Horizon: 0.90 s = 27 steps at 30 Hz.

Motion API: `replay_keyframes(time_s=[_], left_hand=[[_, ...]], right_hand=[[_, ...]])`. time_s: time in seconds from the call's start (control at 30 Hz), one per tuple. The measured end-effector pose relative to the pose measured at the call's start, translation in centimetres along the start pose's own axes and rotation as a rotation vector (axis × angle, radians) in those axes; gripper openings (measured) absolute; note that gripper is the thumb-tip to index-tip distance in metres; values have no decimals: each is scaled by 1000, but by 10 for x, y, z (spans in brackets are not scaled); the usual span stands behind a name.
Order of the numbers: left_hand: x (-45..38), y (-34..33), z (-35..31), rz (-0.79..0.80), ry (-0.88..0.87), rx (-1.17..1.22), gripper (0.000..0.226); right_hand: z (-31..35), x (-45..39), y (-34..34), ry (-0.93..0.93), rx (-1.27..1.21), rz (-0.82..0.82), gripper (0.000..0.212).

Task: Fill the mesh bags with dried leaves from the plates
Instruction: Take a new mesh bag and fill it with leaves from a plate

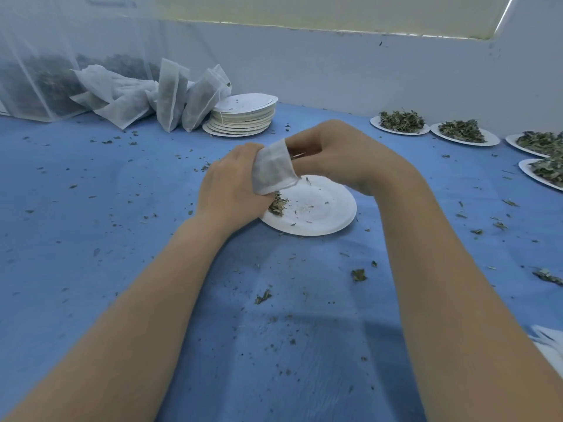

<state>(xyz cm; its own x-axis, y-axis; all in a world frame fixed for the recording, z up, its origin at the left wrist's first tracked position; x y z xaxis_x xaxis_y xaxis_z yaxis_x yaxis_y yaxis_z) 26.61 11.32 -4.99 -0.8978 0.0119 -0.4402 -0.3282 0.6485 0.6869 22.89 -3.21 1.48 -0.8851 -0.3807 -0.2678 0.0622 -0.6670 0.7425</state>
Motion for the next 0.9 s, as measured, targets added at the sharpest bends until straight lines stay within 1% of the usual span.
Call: replay_keyframes(time_s=[0.07,0.17,0.23,0.3,0.37,0.43,0.47,0.5,0.53,0.57,0.6,0.63,0.67,0.7,0.77,0.8,0.83,0.9], left_hand=[[1,2,0,2,14,30,44],[2,5,-2,-8,24,63,46],[3,7,-4,-30,4,91,48],[5,8,-7,-61,-35,117,51],[7,10,-9,-94,-96,101,50],[5,14,-7,-114,-132,57,48],[4,16,-4,-124,-131,25,48],[1,19,0,-139,-122,-14,48],[-2,21,4,-156,-105,-51,47],[-5,23,8,-170,-79,-75,46],[-7,24,12,-178,-48,-84,45],[-8,25,15,-182,-20,-85,46],[-9,25,17,-180,0,-84,47],[-9,26,18,-178,11,-84,47],[-10,25,19,-173,16,-82,47],[-10,25,19,-172,18,-82,46],[-11,24,19,-170,22,-83,46],[-11,24,20,-165,33,-79,45]], right_hand=[[2,0,0,9,-17,-38,22],[2,-6,-3,-3,33,-161,18],[2,-12,-10,-12,153,-224,23],[5,-16,-18,8,261,-238,24],[8,-17,-26,44,193,-169,17],[8,-15,-28,56,49,-89,18],[7,-13,-27,60,-46,-89,17],[4,-11,-25,57,-164,-131,18],[0,-10,-23,41,-275,-213,22],[-7,-11,-22,10,-324,-303,28],[-12,-12,-23,-28,-271,-364,34],[-16,-14,-27,-63,-139,-361,40],[-19,-16,-33,-86,7,-287,47],[-22,-18,-40,-92,124,-165,55],[-28,-21,-54,-79,232,71,65],[-29,-21,-58,-70,258,142,68],[-29,-20,-58,-71,285,181,70],[-31,-15,-54,-88,342,196,68]])
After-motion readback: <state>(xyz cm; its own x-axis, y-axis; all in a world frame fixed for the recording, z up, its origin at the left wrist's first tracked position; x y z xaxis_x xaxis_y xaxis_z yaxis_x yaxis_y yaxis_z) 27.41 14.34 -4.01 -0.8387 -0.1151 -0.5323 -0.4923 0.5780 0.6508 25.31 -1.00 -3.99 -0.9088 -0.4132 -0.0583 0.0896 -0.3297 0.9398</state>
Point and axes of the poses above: each hand's wrist, its own x-axis away from the middle knuckle, its own y-axis out of the back of the hand, z = x × y, the point moved 3 cm from there along -x, towards the middle knuckle, and after that the axes turned 10 degrees about y, right-handed, at the moved point
